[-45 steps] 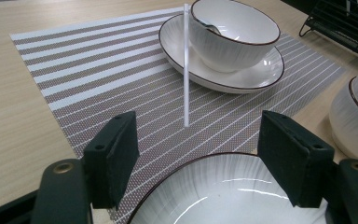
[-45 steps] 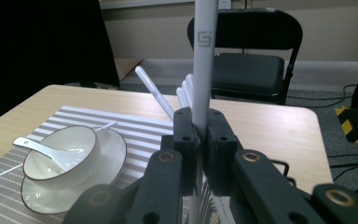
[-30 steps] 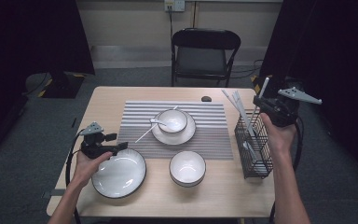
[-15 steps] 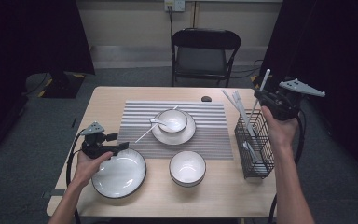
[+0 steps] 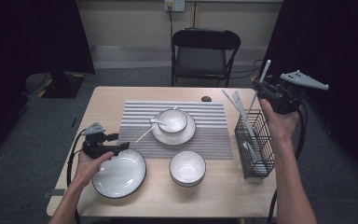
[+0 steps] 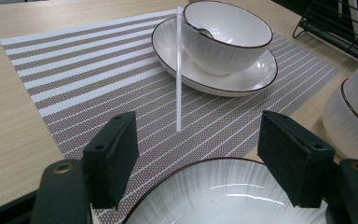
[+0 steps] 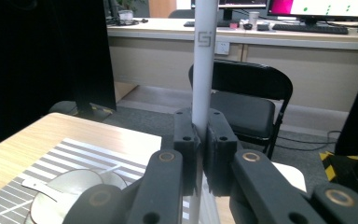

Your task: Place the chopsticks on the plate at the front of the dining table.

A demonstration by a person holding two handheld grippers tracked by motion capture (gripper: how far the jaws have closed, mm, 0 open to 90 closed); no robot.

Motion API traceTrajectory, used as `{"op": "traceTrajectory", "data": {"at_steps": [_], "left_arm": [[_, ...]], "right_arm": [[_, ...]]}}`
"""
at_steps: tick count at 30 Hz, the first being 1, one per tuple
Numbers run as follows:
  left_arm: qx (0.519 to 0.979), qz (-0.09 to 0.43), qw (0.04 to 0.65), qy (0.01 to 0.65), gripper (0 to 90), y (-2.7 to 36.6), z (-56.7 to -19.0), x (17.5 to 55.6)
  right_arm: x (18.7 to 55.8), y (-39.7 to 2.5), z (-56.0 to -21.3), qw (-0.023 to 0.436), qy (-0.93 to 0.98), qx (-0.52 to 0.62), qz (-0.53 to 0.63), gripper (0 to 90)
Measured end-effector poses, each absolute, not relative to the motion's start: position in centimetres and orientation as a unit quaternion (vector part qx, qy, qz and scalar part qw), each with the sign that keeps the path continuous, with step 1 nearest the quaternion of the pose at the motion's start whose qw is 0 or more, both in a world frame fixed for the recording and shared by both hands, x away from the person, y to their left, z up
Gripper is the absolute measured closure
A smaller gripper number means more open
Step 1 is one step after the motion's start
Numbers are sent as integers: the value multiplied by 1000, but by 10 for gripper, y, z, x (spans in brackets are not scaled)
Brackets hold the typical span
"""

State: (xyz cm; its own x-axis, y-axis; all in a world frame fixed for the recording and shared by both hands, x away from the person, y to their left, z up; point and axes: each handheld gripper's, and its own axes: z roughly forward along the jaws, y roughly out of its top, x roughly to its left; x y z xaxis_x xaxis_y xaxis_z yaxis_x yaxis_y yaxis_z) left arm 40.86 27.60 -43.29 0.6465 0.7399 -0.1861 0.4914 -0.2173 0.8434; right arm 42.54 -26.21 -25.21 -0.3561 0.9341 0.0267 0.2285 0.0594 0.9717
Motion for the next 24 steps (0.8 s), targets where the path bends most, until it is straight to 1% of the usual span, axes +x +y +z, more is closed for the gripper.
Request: {"op": "traceTrajectory", "data": {"at_steps": [8,20,24], "left_arm": [[771,128,482,397,290,276,-432,408],[771,128,483,395,288,274,-432,408],[768,128,489,392,254,274,-431,407]], "right_arm": [[427,-251,-248,331,649,436,528,853],[429,-226,-253,294,657,416,555,852],[430,-219,-254,284,659,409,564,852]]}}
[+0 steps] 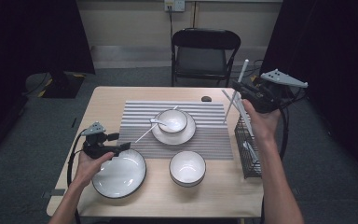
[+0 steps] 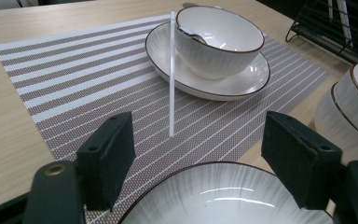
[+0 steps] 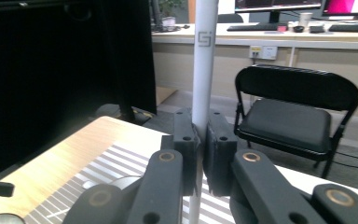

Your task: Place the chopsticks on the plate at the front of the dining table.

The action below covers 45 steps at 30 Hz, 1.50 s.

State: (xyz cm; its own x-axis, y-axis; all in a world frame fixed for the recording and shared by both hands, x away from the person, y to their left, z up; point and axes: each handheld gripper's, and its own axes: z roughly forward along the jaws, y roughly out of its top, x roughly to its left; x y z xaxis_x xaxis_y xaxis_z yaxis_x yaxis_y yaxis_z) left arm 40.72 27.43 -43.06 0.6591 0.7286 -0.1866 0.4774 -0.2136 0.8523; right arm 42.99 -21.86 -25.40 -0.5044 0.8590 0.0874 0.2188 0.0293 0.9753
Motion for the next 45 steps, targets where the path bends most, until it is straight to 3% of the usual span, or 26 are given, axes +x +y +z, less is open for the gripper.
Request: {"op": "traceTrajectory", "data": {"at_steps": [21,28,45], "left_arm": [[769,116,503,377,225,267,-424,405],[768,109,517,360,171,262,-421,405],[757,104,538,356,172,258,-417,406]], "right_arm": [[439,-169,-258,242,670,377,593,853],[441,-147,-262,228,684,363,590,852],[450,-102,-267,192,700,342,596,853]]}}
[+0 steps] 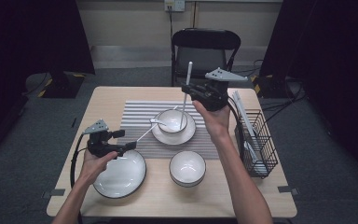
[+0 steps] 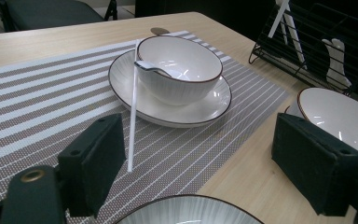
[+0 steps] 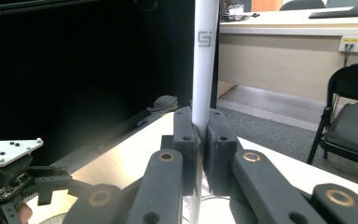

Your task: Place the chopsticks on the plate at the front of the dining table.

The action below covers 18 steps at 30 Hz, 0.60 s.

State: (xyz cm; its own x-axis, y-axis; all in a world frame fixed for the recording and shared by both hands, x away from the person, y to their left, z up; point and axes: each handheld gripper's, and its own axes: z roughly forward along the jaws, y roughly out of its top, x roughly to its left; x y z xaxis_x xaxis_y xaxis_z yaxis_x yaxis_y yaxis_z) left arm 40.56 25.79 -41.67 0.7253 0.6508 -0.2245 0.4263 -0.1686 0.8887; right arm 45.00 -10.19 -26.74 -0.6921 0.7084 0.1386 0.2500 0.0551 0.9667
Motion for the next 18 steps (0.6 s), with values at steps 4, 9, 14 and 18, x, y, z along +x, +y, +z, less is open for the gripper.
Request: {"op": "traceTrajectory", "data": {"at_steps": [4,9,14,18], "left_arm": [[761,108,535,351,168,256,-415,405],[763,120,534,345,158,254,-412,403],[763,126,533,342,161,253,-411,403],[760,127,538,341,187,252,-409,402]], "right_arm": [[450,-87,-269,181,708,332,597,852],[449,-72,-270,168,714,321,600,852],[449,-63,-272,157,715,316,604,852],[447,-56,-273,151,716,312,606,852]]}}
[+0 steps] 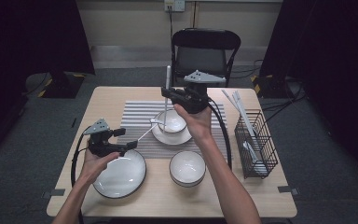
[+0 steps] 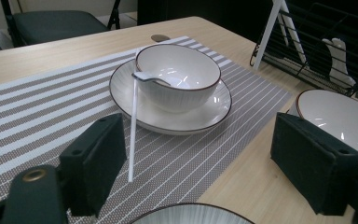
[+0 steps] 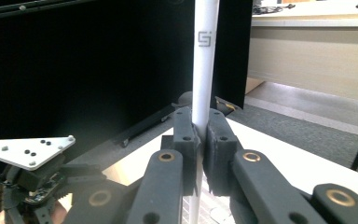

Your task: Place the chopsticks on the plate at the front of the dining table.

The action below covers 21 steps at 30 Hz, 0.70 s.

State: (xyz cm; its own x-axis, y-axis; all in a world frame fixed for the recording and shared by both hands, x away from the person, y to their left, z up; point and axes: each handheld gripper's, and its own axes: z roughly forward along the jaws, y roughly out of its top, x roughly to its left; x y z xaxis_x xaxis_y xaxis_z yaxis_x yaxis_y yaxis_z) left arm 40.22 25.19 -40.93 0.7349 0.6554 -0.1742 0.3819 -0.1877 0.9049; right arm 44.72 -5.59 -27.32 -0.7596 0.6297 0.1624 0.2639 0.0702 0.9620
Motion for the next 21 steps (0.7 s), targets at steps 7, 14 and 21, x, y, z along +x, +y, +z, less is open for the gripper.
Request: {"op": "traceTrajectory", "data": {"at_steps": [7,14,21], "left_arm": [[756,138,543,340,211,250,-406,400],[752,142,551,333,208,247,-399,398],[748,155,560,322,304,244,-396,397]], "right_arm": [[446,-43,-273,141,718,303,611,852],[444,-30,-273,133,720,296,613,852],[443,-21,-273,125,722,290,615,852]]}}
